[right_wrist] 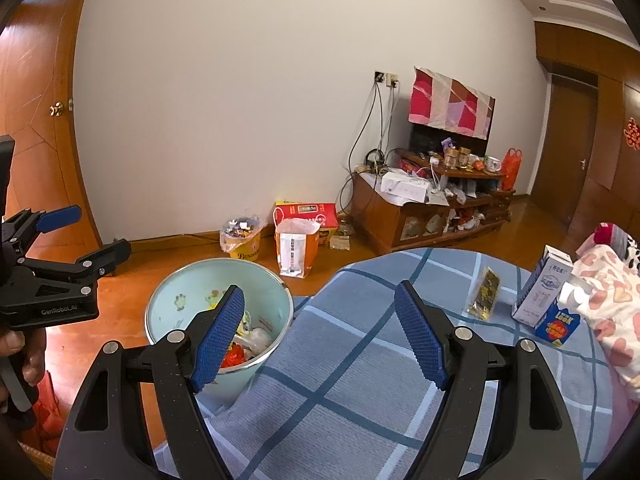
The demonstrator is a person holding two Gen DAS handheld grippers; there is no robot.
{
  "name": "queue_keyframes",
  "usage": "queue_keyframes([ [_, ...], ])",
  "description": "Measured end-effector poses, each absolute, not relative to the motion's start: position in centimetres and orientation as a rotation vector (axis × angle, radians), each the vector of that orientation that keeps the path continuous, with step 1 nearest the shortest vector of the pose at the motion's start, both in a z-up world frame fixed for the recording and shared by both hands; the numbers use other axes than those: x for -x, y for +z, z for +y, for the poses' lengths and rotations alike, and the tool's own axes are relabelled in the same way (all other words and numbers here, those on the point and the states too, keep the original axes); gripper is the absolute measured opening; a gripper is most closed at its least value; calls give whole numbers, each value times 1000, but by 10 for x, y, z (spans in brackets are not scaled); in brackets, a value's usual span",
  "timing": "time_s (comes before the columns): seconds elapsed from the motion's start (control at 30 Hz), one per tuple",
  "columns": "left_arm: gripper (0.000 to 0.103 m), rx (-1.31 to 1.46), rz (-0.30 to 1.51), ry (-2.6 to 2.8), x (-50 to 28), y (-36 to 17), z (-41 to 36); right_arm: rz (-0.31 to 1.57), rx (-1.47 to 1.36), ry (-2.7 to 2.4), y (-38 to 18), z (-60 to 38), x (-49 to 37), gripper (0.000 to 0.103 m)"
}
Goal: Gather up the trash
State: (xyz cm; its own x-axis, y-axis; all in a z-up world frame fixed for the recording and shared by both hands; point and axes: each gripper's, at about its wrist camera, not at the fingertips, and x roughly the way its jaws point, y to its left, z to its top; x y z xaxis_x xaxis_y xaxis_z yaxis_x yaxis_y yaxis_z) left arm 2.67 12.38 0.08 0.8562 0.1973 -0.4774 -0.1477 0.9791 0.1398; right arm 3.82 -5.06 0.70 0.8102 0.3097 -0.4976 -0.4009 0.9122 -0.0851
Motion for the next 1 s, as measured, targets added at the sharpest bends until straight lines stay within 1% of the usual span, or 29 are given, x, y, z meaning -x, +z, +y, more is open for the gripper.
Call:
queue_keyframes([
  [1.0, 97, -95, 523, 185, -27, -1, 126, 504, 187, 381, 7, -54, -39, 77],
])
